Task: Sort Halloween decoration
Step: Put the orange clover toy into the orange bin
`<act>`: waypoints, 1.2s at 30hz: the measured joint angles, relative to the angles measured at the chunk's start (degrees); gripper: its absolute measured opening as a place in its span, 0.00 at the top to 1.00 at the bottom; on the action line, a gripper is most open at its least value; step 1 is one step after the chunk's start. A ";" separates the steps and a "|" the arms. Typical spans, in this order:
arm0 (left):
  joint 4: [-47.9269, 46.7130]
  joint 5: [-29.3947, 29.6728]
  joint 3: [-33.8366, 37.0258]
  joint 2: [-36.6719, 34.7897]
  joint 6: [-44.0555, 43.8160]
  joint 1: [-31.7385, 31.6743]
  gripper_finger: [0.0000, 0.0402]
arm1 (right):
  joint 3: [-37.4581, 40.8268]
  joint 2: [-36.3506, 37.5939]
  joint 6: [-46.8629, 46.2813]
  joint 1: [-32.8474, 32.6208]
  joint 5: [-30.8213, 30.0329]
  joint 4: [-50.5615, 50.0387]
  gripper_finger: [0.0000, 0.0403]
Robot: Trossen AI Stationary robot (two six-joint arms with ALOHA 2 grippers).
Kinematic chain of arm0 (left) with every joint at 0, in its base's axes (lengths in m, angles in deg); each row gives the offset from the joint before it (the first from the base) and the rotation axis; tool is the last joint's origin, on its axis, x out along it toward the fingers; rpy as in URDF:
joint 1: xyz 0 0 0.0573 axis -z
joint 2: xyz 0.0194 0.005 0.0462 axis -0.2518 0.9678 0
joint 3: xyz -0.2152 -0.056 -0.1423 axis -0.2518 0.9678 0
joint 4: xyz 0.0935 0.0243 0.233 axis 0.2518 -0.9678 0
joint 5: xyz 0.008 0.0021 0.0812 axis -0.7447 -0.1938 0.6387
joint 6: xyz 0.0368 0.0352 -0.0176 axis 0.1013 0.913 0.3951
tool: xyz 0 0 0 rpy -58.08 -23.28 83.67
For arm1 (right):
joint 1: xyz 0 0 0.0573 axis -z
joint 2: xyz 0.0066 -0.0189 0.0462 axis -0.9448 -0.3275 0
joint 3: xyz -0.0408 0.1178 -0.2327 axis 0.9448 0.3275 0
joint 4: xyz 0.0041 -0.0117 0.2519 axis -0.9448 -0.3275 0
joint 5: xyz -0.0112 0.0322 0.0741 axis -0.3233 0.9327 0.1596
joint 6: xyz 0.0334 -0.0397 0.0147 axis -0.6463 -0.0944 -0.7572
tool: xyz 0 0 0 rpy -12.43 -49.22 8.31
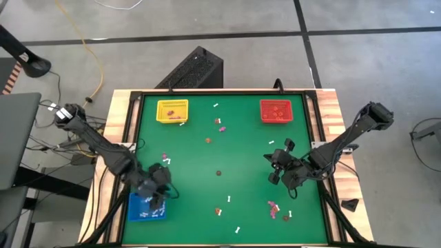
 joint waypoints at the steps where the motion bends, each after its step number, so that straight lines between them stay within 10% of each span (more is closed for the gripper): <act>1: 3.96 0.65 0.41 0.54 2.64 -1.64 0.73 | 0.00 0.00 -0.02 0.00 0.02 0.00 0.92; 11: 41.71 -12.28 -0.03 23.66 32.10 -12.78 0.73 | -0.02 0.02 -0.02 0.00 0.02 0.69 0.92; 19: 34.74 -0.44 -12.70 35.64 52.47 -21.33 0.73 | -0.02 0.02 0.02 0.00 0.11 1.28 0.92; 36: 32.02 -8.69 -14.03 38.70 58.87 -31.08 0.58 | -0.02 0.02 1.68 -0.07 2.91 1.05 0.92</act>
